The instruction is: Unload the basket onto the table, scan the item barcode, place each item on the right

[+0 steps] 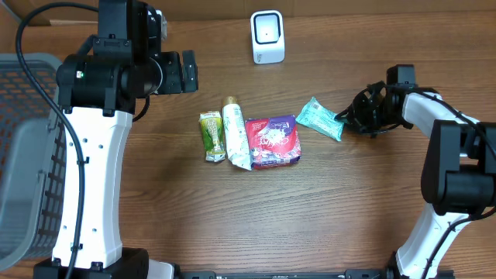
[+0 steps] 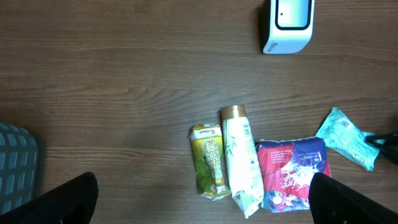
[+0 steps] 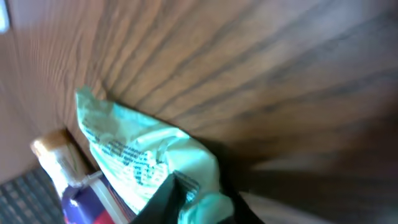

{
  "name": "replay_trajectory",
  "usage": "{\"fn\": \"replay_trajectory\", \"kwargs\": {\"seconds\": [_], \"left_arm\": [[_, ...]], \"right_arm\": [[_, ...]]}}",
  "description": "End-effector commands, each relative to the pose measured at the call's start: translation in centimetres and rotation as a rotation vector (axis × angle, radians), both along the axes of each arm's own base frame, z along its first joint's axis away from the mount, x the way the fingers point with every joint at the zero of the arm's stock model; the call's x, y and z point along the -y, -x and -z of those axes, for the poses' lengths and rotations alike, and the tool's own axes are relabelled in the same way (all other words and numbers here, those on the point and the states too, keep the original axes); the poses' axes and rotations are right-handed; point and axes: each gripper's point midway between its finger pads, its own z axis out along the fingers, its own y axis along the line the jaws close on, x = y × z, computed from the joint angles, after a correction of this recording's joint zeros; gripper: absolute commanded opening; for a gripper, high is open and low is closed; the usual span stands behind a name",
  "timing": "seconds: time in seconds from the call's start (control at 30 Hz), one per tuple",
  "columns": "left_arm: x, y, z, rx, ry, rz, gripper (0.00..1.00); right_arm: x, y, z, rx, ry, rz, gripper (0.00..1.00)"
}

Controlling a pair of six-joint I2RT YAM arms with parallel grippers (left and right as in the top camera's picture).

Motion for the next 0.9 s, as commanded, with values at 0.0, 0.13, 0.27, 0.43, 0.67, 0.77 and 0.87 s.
{"fn": "replay_trajectory", "kwargs": {"seconds": [0.0,0.13,0.27,0.43,0.67,0.77,0.87], "left_arm": [[0.0,-0.1,-0.3,0.01,-0.008,0.005,1.0],[0.0,-0.1,-0.3,0.01,-0.008,0.006,1.0],[0.0,-0.1,-0.3,0.01,-0.009,0.005,1.0],[0.0,-0.1,-0.3,0.01,-0.009,0.005,0.99],[0.0,-0.1,-0.3,0.01,-0.009,0.005,0.99],[0.0,-0.1,-0.3,0.01,-0.009,0.005,1.0],[0.0,-0.1,-0.3,0.01,-0.008,0.006,1.0]], "right_arm": [[1.1,0.0,1.8,0.048,0.108,-0.061,0.04],[1.4,-1.2,0.2,0.159,0.126,-0.182,0.04],[1.7,-1.9,-2.1,0.244,0.165,-0.332,0.04],[3.1,-2.2,-4.1,0.271,0.281,-0.473,0.06],[4.0,-1.2,-3.4,0.212,0.327,-0.48,0.68],[4.0,-0.9,-3.0,0.187,0.319,-0.462,0.68],[3.7,-0.2,-2.2,0.15,0.296,-0.431,0.67]]}}
